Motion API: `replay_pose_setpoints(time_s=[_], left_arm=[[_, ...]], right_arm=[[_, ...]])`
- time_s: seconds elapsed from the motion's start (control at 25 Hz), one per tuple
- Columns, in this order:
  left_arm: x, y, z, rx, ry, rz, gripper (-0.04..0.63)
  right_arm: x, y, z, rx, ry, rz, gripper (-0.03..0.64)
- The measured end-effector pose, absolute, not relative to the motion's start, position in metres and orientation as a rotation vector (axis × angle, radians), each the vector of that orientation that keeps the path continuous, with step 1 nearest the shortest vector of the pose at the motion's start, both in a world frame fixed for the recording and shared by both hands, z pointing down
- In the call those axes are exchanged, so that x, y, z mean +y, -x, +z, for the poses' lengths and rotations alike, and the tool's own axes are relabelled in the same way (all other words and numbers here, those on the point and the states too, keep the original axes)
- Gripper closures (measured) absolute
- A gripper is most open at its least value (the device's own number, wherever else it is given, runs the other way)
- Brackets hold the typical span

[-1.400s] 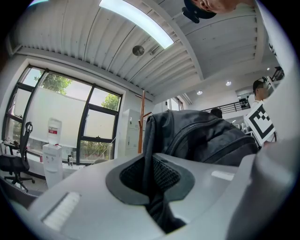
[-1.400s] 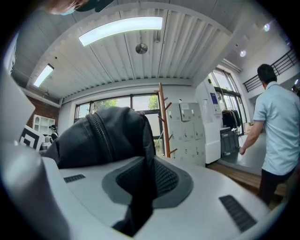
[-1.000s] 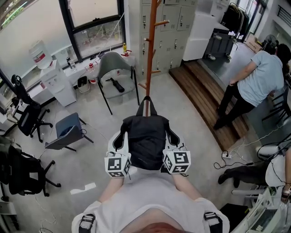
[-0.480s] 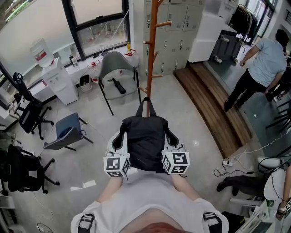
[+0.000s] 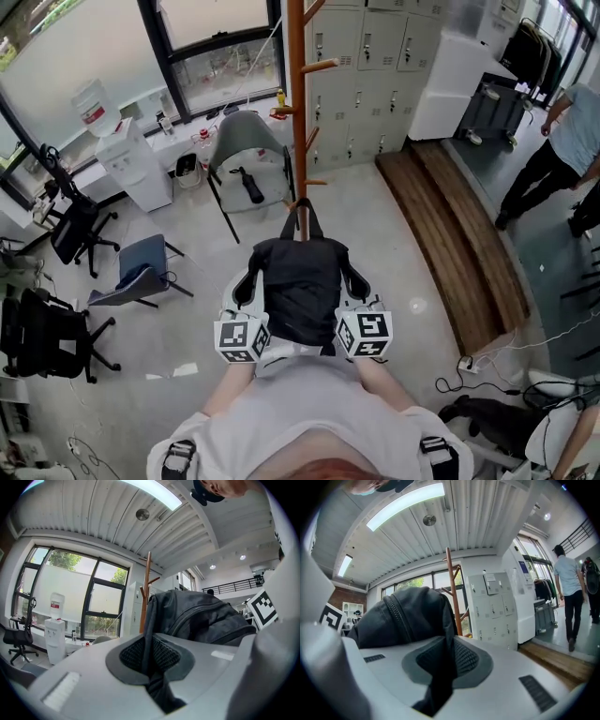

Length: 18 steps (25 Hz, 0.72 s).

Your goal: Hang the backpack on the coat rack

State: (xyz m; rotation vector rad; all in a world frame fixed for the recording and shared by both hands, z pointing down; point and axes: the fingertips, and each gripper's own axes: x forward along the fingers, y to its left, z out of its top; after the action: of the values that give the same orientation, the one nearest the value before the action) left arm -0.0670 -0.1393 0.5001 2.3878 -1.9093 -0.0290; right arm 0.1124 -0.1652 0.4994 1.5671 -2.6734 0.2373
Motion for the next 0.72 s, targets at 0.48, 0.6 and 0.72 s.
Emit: replay_pose_setpoints(time_s=[0.48,0.6,0.72], left_arm=[[-0.197,0.068,0.500,-1.984,-2.321,0.022,0.563],[-0.210,0.080,0.501,-1.972,-2.332,0.015,0.563],[-0.222,0.092,0.502,-1.937,-2.350,0.005,0.563]], right_arm=[[-0.235,-0.108,0.502,-2.722,-1.475,0.278,0.575],[-0.245,-0.096,0.503,-2.708,-1.492,0.278,0.575],[-0.252,-0.084,0.502,-2.687,-1.526,0.273,0.575]])
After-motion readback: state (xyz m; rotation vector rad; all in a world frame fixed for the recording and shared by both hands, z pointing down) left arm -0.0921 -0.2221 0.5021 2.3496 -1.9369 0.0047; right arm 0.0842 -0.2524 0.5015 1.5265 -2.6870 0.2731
